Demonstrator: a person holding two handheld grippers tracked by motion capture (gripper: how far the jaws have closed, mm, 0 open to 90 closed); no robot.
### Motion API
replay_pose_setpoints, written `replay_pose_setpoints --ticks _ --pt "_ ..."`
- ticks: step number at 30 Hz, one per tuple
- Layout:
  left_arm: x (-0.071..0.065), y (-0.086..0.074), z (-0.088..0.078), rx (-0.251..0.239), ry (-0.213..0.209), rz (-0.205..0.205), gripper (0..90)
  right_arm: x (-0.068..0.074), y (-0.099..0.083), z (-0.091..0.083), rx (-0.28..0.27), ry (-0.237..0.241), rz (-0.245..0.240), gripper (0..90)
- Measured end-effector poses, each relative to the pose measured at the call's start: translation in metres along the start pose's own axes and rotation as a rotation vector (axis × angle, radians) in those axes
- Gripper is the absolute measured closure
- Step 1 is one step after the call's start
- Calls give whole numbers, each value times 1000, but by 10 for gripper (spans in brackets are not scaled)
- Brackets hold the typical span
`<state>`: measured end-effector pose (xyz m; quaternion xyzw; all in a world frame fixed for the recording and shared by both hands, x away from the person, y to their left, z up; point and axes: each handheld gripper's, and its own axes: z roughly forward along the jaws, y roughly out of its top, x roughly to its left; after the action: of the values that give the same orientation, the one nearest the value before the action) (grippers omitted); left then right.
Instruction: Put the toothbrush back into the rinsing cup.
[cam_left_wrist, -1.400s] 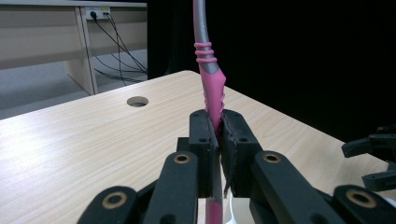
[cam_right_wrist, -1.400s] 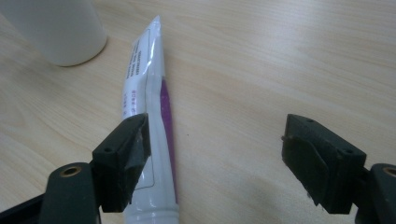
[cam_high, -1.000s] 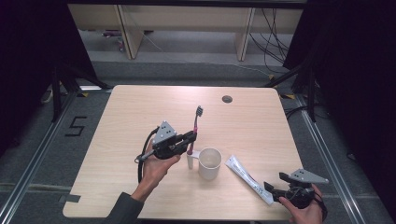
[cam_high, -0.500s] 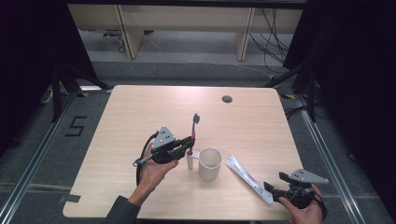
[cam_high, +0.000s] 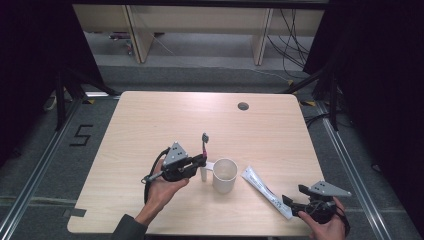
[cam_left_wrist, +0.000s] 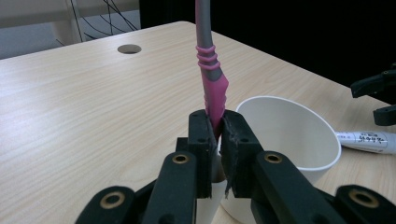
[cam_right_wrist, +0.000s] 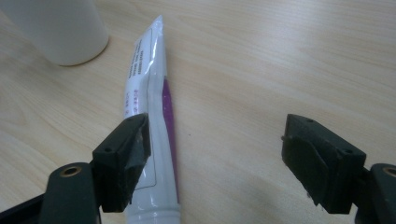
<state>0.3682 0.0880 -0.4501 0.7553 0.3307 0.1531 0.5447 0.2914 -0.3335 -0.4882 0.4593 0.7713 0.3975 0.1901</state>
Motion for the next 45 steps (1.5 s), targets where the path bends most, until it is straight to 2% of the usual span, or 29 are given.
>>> replay_pose_setpoints --ticks 4,8,13,14,15,16,21,24,29,35,37,45 --pt "0 -2 1 2 -6 9 804 0 0 0 1 1 -1 249" --pt "-2 -3 0 24 -1 22 791 0 0 -1 8 5 -2 249" --pt "-2 -4 -1 16 -9 18 753 0 0 -1 8 6 -4 248" --pt "-2 -4 -2 19 0 21 753 0 0 -1 8 6 -4 248" --pt "-1 -4 -2 10 -9 21 723 0 0 0 8 6 -4 249" --pt "-1 -4 -3 11 5 19 677 0 0 0 7 6 -5 249" --pt "-1 -2 -8 4 20 1 440 0 0 -1 7 5 -3 249" --pt "-1 -1 -12 -1 22 -13 384 0 0 -1 7 5 -3 249" --pt "-1 -1 -19 9 17 -18 335 0 0 0 8 3 -2 249" --pt "-2 -3 -27 29 19 -2 311 0 0 0 7 2 -7 249" --pt "-2 -4 -29 37 7 4 301 0 0 0 8 2 -6 249" --pt "0 -9 -36 50 22 10 277 0 0 0 1 0 -6 249"
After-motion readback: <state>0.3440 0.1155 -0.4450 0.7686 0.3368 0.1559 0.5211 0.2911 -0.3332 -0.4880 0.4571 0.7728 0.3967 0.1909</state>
